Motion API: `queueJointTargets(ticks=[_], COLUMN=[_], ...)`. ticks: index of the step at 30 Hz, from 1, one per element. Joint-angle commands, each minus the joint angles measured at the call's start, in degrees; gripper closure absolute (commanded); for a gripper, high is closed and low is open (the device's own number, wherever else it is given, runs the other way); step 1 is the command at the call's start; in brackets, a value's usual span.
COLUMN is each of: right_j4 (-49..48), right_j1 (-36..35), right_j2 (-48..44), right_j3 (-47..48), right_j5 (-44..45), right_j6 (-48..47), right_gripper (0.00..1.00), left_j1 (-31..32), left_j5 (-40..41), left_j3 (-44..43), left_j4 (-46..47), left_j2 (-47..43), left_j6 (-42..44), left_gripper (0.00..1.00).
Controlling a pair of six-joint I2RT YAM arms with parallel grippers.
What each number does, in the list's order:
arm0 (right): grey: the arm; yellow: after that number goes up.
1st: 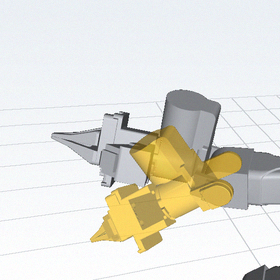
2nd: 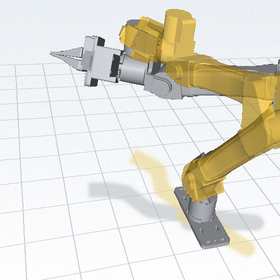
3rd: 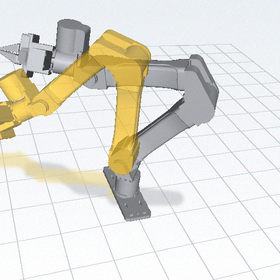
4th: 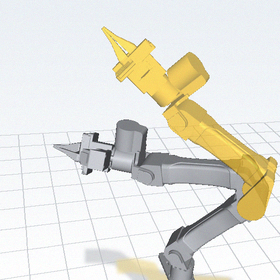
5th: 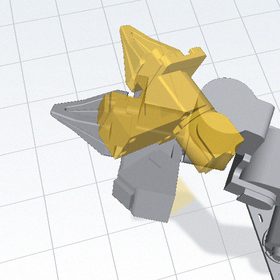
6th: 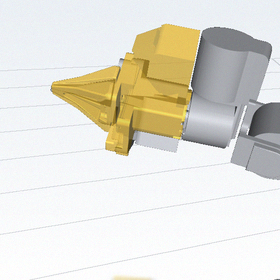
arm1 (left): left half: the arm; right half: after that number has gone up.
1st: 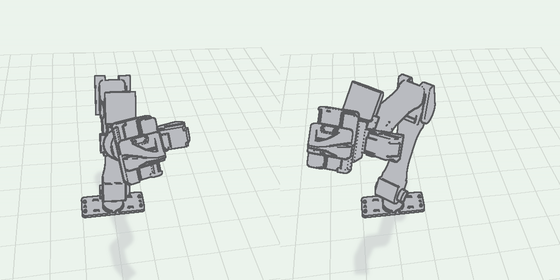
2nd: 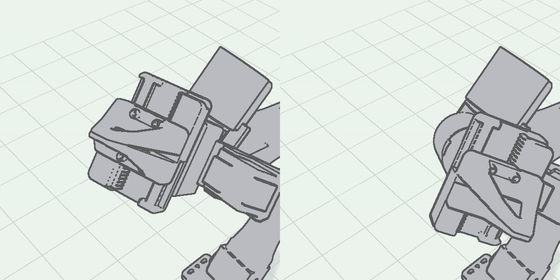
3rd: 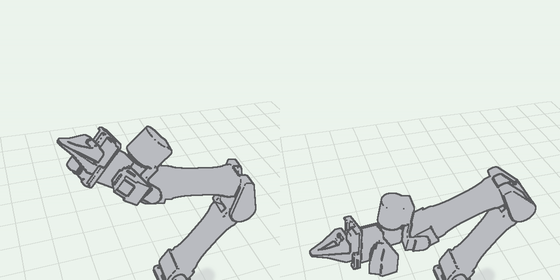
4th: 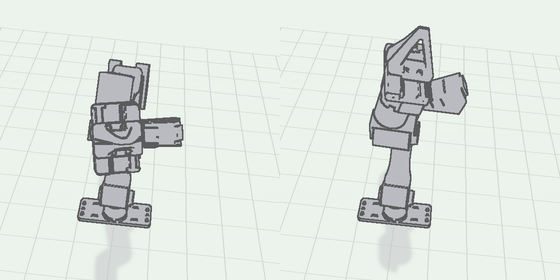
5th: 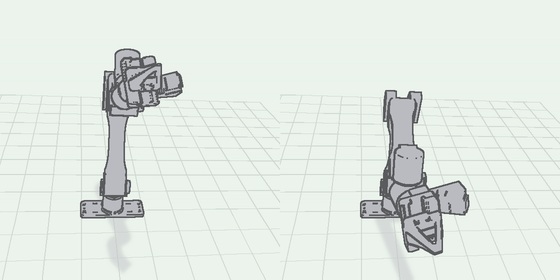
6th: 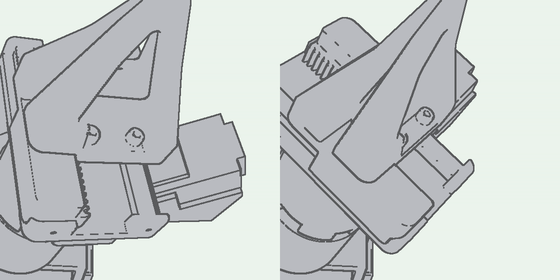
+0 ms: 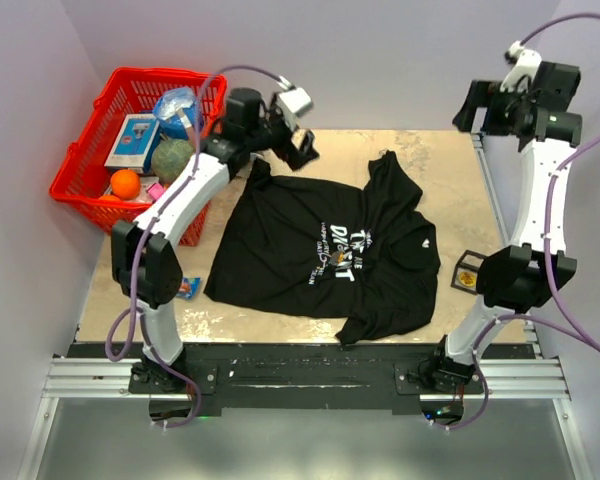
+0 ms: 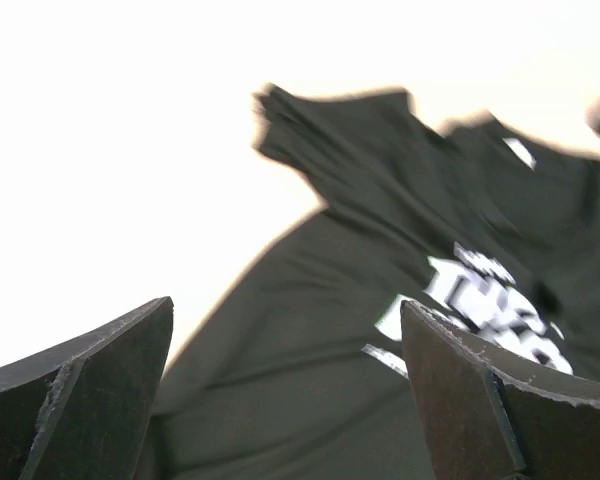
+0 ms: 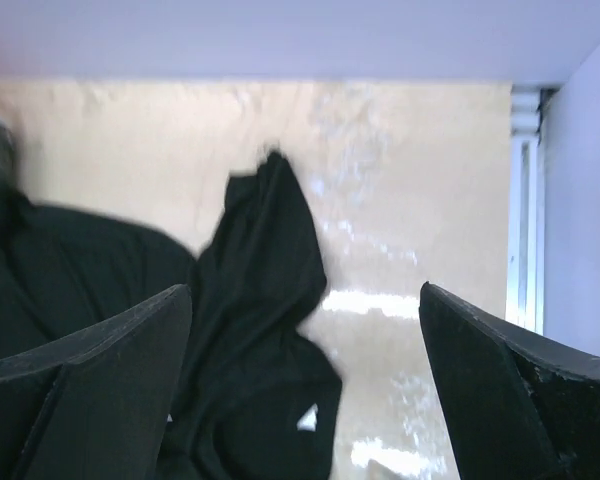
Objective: Remove the brooch from the garment
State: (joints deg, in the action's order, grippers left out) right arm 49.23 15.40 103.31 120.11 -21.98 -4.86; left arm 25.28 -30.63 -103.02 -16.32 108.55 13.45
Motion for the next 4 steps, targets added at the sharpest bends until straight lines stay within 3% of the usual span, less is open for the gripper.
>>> queueJointTargets(ticks=[1,4], right_j4=[-7.4,-8.4], right_j1=[-0.1,-0.1], right_j2=[-0.6,-0.6], right_j3=[7.6,8.5], right_j5=[2.8,0.4], right_j6=[10.4,11.1], right_gripper=[0.01,0.01], left_j1=[-6.6,-9.6], left_j5=[8.8,13.2], left_j3=[-7.9,-11.9], left_j4=[4.5,6.3], left_j2=[-3.3,-3.2], left_j6=[-8.5,-9.3], left_gripper=[0.01,0.0])
